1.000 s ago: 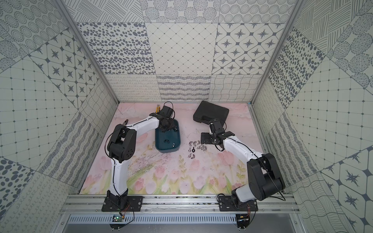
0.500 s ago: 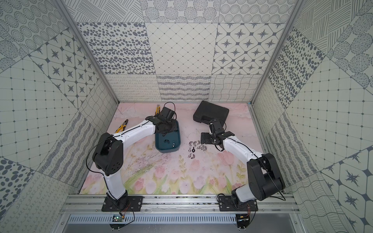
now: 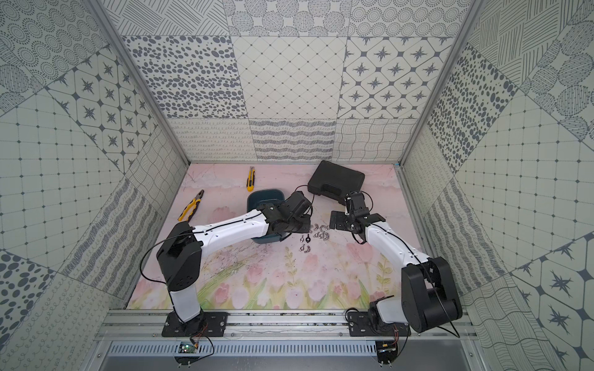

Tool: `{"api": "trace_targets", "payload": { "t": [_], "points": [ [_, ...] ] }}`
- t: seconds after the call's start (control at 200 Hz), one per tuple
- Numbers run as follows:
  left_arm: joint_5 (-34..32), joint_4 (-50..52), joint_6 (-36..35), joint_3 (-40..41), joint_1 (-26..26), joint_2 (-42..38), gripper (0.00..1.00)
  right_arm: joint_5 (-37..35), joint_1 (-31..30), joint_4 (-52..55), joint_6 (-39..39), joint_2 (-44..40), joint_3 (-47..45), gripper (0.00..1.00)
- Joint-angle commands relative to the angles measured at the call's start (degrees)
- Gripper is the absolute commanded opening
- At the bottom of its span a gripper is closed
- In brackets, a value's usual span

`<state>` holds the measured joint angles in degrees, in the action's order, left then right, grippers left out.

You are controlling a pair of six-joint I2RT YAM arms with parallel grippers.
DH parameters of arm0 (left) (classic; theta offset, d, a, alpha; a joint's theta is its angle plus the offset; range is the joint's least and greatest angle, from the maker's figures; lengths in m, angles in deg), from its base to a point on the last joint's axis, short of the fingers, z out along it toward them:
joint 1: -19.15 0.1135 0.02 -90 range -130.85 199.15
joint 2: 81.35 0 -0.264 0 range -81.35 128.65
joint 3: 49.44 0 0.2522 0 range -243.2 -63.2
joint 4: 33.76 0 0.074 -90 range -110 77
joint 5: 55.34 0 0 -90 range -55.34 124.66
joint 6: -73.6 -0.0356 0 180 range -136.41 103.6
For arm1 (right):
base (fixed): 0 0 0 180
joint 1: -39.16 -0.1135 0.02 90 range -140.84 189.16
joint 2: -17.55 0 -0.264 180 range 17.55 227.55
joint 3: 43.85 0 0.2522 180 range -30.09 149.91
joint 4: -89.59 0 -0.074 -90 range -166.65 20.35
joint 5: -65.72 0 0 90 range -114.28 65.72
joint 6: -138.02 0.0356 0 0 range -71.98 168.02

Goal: Take out the wing nut from the storage box
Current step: Place the wing nut at the center of the board.

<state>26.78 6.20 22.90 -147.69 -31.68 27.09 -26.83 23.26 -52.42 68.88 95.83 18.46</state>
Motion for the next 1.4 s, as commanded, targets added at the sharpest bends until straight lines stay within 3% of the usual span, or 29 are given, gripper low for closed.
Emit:
{"api": "trace_targets", "payload": {
  "t": [0.0, 0.23, 0.82, 1.006, 1.396],
  "points": [
    [0.97, -2.44, 1.31, -0.59, -3.56, 2.93, 0.01, -0.83, 0.69, -0.51, 0.5, -1.85, -0.87, 0.97],
    [1.64, -2.77, 2.88, -2.22, -5.95, 7.56, 0.01, -1.15, 1.57, 0.16, 0.14, -2.96, -1.38, 0.97],
    [-0.12, -2.42, 4.28, -3.05, -5.73, 12.44, 0.02, -0.27, 1.84, 0.38, -0.21, -3.59, -1.36, 0.97],
    [-0.63, -1.91, 4.67, -2.53, -5.71, 11.76, 0.12, -0.13, 1.84, 0.42, -0.12, -3.66, -1.36, 0.97],
    [-1.27, -0.88, 4.07, -3.18, -5.37, 9.91, 0.21, -0.18, 1.78, 1.51, -0.21, -5.02, -0.75, 0.97]
  ]
}}
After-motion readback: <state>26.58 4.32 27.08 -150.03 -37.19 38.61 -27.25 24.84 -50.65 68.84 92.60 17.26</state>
